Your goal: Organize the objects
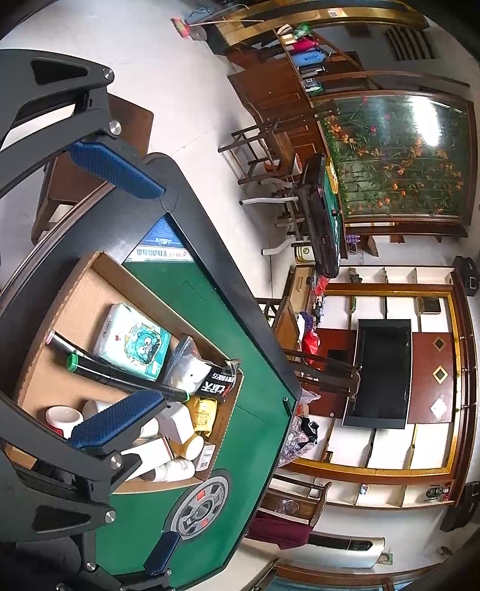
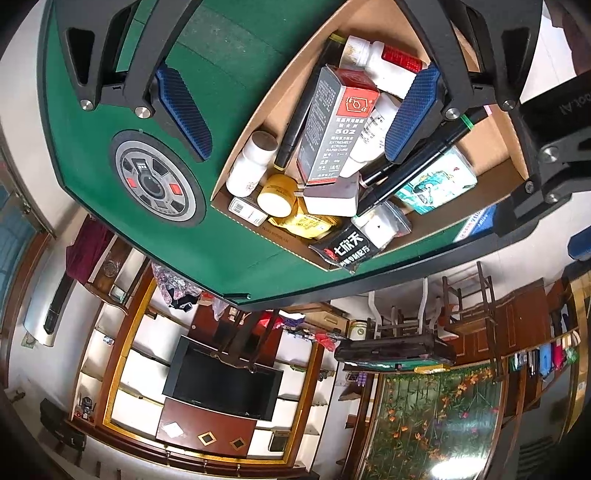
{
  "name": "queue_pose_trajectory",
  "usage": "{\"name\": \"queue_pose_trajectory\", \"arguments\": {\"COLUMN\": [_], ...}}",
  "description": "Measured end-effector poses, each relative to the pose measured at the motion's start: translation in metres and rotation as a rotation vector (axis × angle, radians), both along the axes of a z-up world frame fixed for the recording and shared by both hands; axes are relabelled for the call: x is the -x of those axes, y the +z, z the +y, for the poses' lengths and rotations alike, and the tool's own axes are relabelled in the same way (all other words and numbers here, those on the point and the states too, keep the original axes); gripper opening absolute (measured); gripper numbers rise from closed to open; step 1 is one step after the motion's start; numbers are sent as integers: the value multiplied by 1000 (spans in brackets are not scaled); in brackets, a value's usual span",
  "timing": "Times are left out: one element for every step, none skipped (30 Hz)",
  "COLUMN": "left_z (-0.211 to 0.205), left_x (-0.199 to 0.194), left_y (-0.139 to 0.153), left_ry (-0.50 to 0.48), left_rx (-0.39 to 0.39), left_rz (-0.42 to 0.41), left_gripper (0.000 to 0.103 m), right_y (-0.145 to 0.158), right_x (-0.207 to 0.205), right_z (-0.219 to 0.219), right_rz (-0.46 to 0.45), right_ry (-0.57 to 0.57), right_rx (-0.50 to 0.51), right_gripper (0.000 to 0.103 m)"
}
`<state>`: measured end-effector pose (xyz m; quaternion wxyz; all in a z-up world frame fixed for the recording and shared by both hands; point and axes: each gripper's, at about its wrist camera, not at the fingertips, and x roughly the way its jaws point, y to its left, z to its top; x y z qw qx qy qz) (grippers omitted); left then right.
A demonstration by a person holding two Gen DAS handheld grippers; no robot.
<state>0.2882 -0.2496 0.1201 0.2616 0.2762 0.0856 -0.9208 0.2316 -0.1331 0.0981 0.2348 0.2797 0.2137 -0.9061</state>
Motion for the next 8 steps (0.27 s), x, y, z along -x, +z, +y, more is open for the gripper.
{"name": "queue_pose_trajectory", "arguments": {"left_z": [0,1,1,1,1,1,1,2], "left_x": [-1,-1,-1,-1,-1,-1,-1,0], "left_y": [-1,-1,-1,-1,-1,-1,-2,-2], "left_ry": [0,-1,0,1,1,0,-1,-1], "left_rx": [0,-2,-1,1,2,0,-4,-7], "left_rz": [-2,-2,-4,-7,-9,-9,-8,-10], "left_gripper": [103,103,103,103,103,103,103,103], "right_y": [-1,-2,-2,-3,-3,-3,-2,-2], "right_x": [1,2,3,3,4,4,5,5], "right_z": [-1,-2,-3,-4,-4,-4,-4,-3], "right_rz": [-2,-6,-9,-13,-15,-18,-19,-17], "right_ry": [-3,-7,-11,-13,-14,-13,-12,-13], "right_rx": [-6,-11,-14,-16,-17,-16,-13,-12], "right_gripper": [98,98,98,98,98,98,98,98]}}
